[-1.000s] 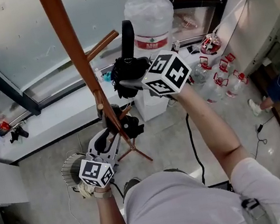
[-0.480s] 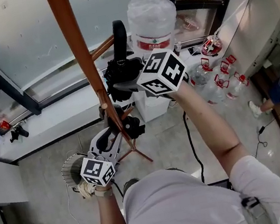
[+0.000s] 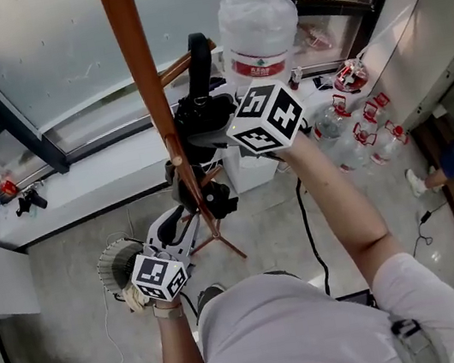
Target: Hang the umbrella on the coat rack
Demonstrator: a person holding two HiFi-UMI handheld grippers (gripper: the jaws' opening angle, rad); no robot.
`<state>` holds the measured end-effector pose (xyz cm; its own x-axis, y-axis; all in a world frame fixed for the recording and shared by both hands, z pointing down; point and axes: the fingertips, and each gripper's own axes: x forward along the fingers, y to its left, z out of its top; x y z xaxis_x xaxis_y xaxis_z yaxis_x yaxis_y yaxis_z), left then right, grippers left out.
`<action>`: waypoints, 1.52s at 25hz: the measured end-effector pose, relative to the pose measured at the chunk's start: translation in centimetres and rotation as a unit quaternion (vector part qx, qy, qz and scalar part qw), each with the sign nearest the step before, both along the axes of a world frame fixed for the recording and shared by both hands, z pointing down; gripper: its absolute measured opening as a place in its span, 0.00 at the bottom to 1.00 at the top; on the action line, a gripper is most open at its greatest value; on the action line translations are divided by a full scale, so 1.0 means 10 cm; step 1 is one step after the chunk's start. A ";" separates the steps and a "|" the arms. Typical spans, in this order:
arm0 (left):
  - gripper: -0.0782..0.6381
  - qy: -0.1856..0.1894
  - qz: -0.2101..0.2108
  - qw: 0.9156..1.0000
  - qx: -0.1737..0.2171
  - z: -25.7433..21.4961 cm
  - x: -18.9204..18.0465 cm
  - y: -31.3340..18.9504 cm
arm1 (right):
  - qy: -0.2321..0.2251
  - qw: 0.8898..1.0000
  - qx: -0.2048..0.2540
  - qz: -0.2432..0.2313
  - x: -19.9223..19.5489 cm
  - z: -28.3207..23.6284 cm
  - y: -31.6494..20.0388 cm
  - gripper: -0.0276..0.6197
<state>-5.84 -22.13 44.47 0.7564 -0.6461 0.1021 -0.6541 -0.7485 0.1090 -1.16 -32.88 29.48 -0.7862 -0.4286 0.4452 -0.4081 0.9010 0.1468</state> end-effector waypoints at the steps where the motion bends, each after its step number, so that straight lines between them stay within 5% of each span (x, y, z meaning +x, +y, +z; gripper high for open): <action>1: 0.28 0.001 -0.002 1.000 -0.003 0.00 -0.01 0.03 | 0.000 1.000 -0.001 0.001 0.00 0.01 0.01 0.45; 38: 0.28 0.024 -0.033 0.997 -0.060 0.33 -0.04 0.43 | 0.010 0.999 0.048 0.013 0.02 0.22 0.08 0.47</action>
